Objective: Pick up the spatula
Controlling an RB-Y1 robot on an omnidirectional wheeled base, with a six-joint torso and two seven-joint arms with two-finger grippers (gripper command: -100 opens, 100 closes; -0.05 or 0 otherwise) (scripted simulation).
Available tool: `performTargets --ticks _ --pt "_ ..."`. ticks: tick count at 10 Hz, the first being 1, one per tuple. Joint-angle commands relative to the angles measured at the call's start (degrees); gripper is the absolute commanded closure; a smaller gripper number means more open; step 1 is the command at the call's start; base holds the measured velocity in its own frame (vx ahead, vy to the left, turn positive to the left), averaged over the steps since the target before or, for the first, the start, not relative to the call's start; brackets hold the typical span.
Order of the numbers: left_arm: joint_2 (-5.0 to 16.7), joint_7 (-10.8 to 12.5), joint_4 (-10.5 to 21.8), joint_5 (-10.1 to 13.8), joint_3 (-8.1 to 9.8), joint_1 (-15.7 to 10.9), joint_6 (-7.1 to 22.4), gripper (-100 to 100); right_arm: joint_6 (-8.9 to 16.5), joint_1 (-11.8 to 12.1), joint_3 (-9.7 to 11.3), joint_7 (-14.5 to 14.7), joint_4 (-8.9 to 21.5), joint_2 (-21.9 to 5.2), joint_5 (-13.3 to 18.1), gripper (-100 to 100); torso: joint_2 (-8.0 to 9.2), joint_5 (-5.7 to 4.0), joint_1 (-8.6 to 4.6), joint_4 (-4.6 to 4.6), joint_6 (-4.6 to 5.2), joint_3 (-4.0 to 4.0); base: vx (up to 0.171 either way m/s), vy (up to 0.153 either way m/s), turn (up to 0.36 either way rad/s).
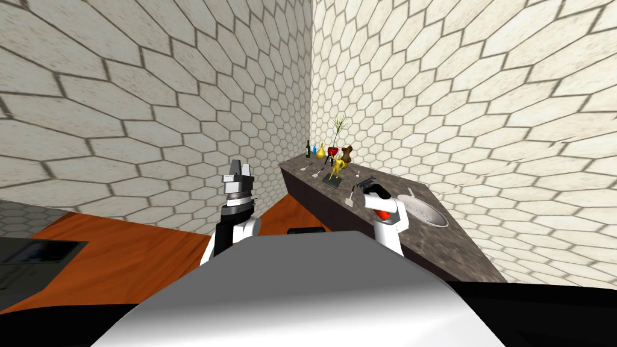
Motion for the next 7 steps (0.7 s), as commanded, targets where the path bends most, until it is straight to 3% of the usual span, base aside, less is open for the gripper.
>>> performTargets --ticks 1,7 --pt "0.0 0.0 0.0 0.0 0.00 0.0 0.0 0 2.9 -1.2 -1.3 -2.9 1.1 0.3 0.2 -100 0.00 0.00 0.00 0.00 0.00 0.00 0.030 0.013 0.083" --pt "0.0 0.0 0.0 0.0 0.00 0.0 0.0 0 12.3 -3.5 -3.5 -11.6 3.2 0.9 0.2 -100 0.04 -0.01 -0.04 0.01 -0.01 0.02 0.021 0.004 0.042"
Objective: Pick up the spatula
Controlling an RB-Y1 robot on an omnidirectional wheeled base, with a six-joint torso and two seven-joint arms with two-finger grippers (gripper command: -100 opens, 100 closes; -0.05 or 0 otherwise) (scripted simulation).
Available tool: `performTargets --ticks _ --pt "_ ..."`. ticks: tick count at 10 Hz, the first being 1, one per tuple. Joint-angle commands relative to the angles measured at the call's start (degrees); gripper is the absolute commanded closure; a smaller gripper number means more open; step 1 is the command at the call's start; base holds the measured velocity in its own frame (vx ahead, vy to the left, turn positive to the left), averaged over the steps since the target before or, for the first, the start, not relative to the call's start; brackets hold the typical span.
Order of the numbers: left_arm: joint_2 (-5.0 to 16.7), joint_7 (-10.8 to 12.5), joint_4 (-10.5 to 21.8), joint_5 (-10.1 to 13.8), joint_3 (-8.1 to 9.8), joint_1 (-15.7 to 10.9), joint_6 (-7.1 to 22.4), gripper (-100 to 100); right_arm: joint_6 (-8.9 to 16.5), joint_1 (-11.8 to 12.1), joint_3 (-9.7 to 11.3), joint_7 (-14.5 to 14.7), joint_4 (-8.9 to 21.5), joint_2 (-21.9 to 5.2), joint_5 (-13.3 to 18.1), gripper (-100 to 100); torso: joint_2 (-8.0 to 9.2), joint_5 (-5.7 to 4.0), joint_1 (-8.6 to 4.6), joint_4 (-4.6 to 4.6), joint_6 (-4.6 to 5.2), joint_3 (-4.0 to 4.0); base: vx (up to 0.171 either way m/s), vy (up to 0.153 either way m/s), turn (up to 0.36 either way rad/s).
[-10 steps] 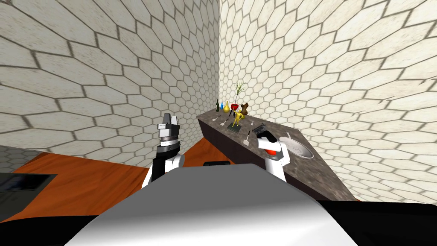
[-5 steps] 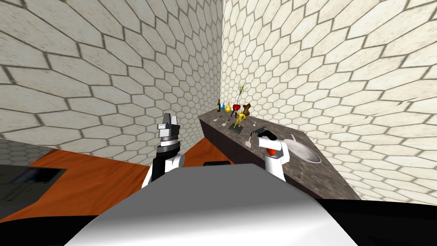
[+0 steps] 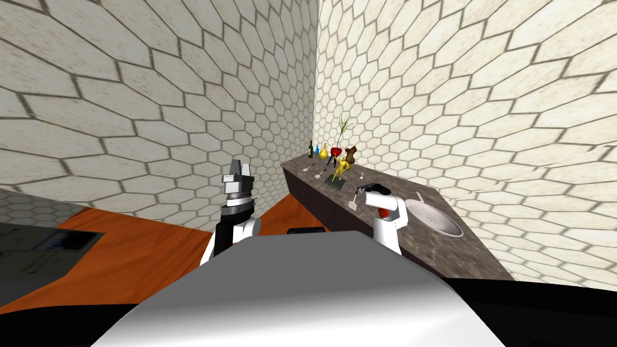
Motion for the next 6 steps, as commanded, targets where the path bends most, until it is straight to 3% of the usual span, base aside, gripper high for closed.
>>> performTargets --ticks 1,4,5,6 --pt "0.0 0.0 0.0 0.0 0.00 0.0 0.0 0 2.9 -1.3 -1.3 -2.9 1.5 0.3 -0.1 -100 0.00 0.00 0.00 0.00 0.00 0.00 0.030 -0.005 0.063" --pt "0.0 0.0 0.0 0.0 0.00 0.0 0.0 0 7.6 -2.4 -2.3 -7.8 2.6 0.6 -0.2 -100 -0.03 -0.01 -0.02 -0.01 -0.01 -0.02 0.022 -0.007 0.040" --pt "0.0 0.0 0.0 0.0 0.00 0.0 0.0 0 8.0 -2.4 -2.3 -8.1 2.6 0.6 -0.2 -100 -0.01 0.00 -0.03 0.00 0.01 -0.01 0.008 -0.004 -0.004" --pt "0.0 0.0 0.0 0.0 0.00 0.0 0.0 0 10.4 -3.4 -3.4 -10.5 3.8 1.0 -0.3 -100 0.03 0.00 -0.01 0.01 0.01 0.02 0.016 -0.009 0.046"
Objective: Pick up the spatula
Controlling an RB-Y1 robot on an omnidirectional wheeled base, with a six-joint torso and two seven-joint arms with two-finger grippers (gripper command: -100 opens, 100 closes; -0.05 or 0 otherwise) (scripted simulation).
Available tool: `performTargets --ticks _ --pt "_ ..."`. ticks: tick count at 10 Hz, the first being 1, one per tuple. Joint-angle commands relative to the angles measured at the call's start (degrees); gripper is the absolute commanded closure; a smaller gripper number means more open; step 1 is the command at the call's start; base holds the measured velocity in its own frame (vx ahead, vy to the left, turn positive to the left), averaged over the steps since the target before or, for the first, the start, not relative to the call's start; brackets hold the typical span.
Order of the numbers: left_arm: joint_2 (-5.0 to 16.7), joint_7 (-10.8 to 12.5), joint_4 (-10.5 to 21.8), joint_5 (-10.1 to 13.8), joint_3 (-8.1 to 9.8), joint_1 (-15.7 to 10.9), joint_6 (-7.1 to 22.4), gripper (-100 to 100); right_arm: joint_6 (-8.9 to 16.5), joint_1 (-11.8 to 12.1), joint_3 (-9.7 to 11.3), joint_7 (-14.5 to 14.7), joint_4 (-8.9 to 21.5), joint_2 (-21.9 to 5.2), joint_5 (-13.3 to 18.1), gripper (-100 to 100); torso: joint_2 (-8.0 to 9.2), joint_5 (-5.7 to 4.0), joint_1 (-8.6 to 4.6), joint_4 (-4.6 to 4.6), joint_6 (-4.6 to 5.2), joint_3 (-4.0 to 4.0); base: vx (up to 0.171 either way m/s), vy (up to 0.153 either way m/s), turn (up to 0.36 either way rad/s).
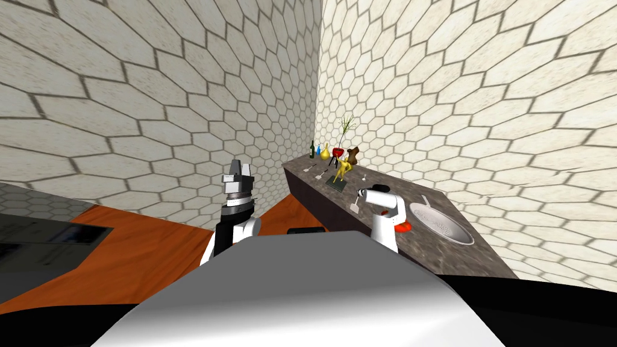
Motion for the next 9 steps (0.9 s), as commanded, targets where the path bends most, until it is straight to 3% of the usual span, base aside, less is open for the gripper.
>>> performTargets --ticks 1,9 --pt "0.0 0.0 0.0 0.0 0.00 0.0 0.0 0 2.4 -0.2 -0.5 -2.4 0.1 0.2 -0.1 -100 0.00 0.00 0.00 0.00 0.00 0.00 0.016 -0.009 0.040" --pt "0.0 0.0 0.0 0.0 0.00 0.0 0.0 0 14.1 -4.0 -4.2 -15.0 4.4 1.6 -0.8 -100 0.00 -0.01 -0.04 0.00 0.01 0.00 0.015 -0.016 0.031"
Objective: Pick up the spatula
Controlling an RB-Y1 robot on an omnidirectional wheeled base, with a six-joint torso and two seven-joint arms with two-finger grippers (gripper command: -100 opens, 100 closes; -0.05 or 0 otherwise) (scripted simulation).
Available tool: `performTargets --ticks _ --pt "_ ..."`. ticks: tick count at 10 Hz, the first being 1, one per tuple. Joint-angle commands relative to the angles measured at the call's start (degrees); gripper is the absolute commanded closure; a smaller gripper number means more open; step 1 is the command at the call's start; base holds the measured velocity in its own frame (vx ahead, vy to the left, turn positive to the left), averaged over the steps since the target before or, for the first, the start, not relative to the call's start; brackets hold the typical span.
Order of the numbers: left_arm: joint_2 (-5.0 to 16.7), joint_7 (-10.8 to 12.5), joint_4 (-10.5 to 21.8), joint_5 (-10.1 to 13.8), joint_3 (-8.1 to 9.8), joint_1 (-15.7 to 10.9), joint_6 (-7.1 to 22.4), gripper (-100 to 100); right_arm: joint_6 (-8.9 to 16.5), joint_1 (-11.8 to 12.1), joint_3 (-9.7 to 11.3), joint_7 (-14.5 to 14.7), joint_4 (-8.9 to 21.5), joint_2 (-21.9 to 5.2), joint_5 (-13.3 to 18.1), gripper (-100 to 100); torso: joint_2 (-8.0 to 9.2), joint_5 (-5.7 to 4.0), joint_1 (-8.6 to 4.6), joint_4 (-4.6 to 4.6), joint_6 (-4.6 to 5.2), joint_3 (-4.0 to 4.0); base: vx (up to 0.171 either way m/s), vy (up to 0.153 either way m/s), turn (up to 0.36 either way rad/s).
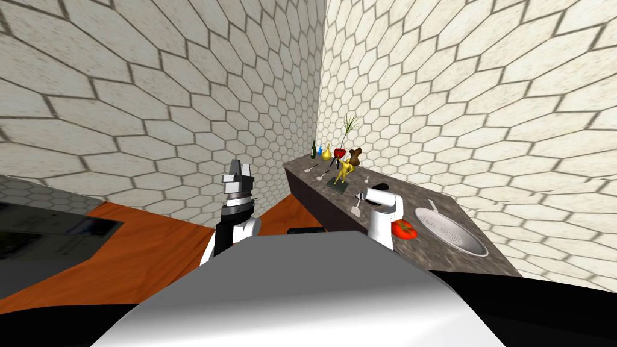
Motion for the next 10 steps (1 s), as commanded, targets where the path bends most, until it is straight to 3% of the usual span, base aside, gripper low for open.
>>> performTargets --ticks 1,2,3,4,6,7,10 --pt "0.0 0.0 0.0 0.0 0.00 0.0 0.0 0 2.9 -0.8 -1.0 -2.9 0.9 0.4 -0.3 -100 0.00 0.00 0.00 0.00 0.00 0.00 0.011 -0.017 0.047" --pt "0.0 0.0 0.0 0.0 0.00 0.0 0.0 0 3.3 -0.8 -1.0 -3.7 0.9 0.4 -0.3 -100 0.00 0.00 0.00 0.00 -0.01 0.00 0.008 -0.014 0.017" --pt "0.0 0.0 0.0 0.0 0.00 0.0 0.0 0 5.5 -1.5 -1.7 -5.8 1.8 0.6 -0.4 -100 0.02 0.00 0.01 0.00 0.01 0.01 0.009 -0.015 0.024" --pt "0.0 0.0 0.0 0.0 0.00 0.0 0.0 0 5.7 -1.5 -1.7 -6.3 1.8 0.6 -0.4 -100 0.02 0.00 0.01 0.00 0.00 0.01 0.007 -0.015 0.017" --pt "0.0 0.0 0.0 0.0 0.00 0.0 0.0 0 9.4 -2.8 -3.0 -10.0 3.3 1.0 -0.7 -100 0.02 0.00 0.01 0.00 0.00 0.01 0.010 -0.022 0.040" --pt "0.0 0.0 0.0 0.0 0.00 0.0 0.0 0 9.7 -2.8 -3.0 -10.8 3.3 1.0 -0.7 -100 0.01 -0.01 -0.03 0.00 0.00 0.01 0.009 -0.020 0.013" --pt "0.0 0.0 0.0 0.0 0.00 0.0 0.0 0 14.1 -4.2 -4.4 -15.5 4.9 1.2 -1.1 -100 0.02 0.01 0.03 0.00 0.00 0.01 0.008 -0.013 0.029"
